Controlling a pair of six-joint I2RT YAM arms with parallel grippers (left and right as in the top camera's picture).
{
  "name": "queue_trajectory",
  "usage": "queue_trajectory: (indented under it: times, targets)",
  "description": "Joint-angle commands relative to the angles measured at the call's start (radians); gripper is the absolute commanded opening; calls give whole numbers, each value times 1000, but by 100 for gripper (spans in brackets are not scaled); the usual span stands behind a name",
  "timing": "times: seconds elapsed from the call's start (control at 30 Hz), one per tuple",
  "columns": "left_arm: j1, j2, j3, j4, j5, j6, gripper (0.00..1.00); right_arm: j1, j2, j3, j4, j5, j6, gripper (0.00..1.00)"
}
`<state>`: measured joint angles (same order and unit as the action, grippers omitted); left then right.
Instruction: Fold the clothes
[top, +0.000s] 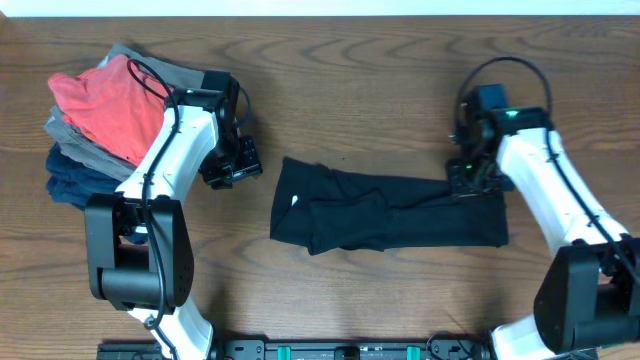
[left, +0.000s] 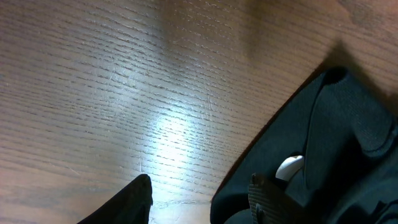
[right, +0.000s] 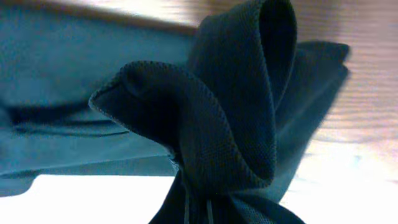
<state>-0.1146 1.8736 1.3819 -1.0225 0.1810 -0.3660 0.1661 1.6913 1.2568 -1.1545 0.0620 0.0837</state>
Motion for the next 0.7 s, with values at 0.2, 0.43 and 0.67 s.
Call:
queue_trajectory:
  times: [0.2, 0.43, 0.67]
  targets:
    - [-1, -5, 10, -6, 3, 2, 53, 127, -4, -11, -2, -11, 103, 5]
    - [-1, -5, 10, -5, 3, 2, 53, 155, -4, -12, -2, -98, 101, 42]
    - [-1, -5, 10, -6, 3, 2, 53, 153, -4, -12, -8, -109, 36, 37]
